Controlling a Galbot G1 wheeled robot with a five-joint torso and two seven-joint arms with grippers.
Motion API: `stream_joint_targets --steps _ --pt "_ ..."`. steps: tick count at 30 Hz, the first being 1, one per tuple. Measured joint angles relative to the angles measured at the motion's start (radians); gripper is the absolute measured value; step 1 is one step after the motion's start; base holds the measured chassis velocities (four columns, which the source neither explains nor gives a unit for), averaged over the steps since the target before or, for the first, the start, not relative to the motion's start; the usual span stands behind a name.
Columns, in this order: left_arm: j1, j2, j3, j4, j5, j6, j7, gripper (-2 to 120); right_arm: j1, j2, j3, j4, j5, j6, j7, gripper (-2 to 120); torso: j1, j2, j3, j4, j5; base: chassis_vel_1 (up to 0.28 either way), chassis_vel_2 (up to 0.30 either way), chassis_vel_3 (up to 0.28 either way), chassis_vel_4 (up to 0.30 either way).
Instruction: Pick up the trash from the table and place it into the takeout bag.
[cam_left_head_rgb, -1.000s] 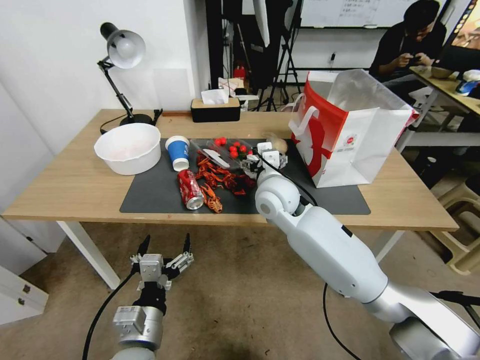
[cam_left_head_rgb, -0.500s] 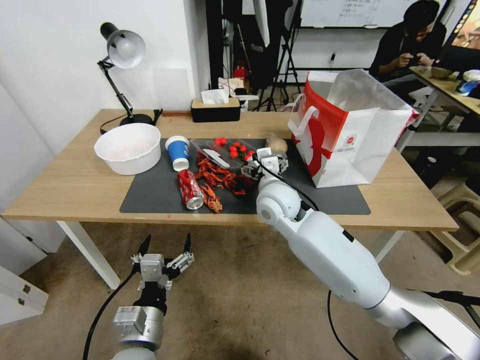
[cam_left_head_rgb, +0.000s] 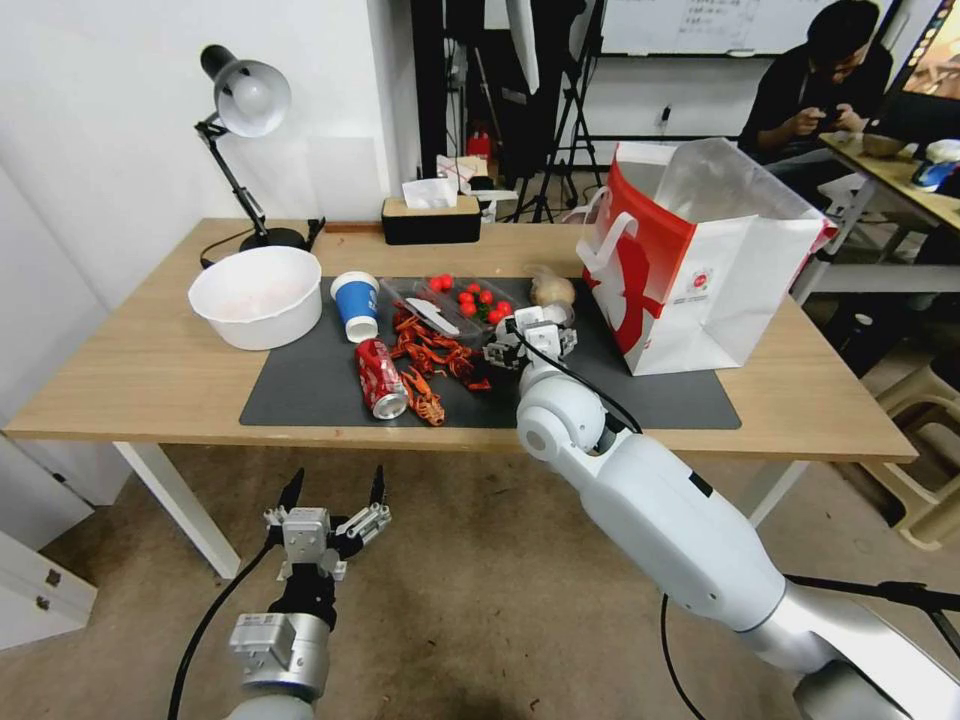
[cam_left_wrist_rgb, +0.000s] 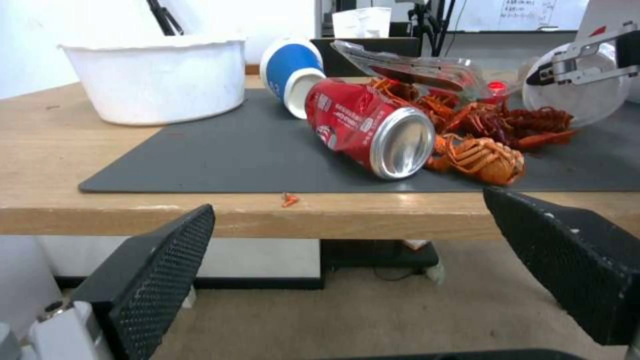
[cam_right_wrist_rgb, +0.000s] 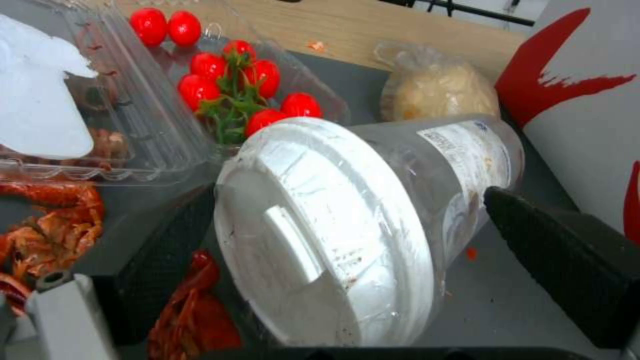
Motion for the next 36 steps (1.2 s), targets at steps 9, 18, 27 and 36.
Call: stream_joint_targets --steps 9,18,27,36 --pt "0.000 -0.001 0.001 -0.003 0.001 0.000 -0.002 100 -0.007 0.001 0.005 0.005 0.003 0.001 0.000 84 0.000 0.000 0.000 0.0001 -0.0001 0.000 0.000 0.000 0.000" --pt "-0.001 -0.002 0.008 -0.003 0.004 -0.002 -0.009 100 -0.022 -0.001 0.008 0.009 0.006 0.003 -0.002 49 0.000 0.000 0.000 0.0000 0.0000 0.000 0.000 0.000 0.000" --pt "-0.001 -0.002 0.009 0.000 0.006 -0.008 -0.014 100 -0.028 -0.003 0.008 0.007 0.004 0.015 -0.024 18 0.000 0.000 0.000 0.0000 0.0000 0.000 0.000 0.000 0.000" --pt "-0.002 -0.002 0.011 0.000 0.008 -0.010 -0.015 100 -0.031 -0.009 0.010 0.012 -0.022 0.037 -0.053 10 0.000 0.000 0.000 0.0001 0.0000 0.000 0.000 0.000 0.000"
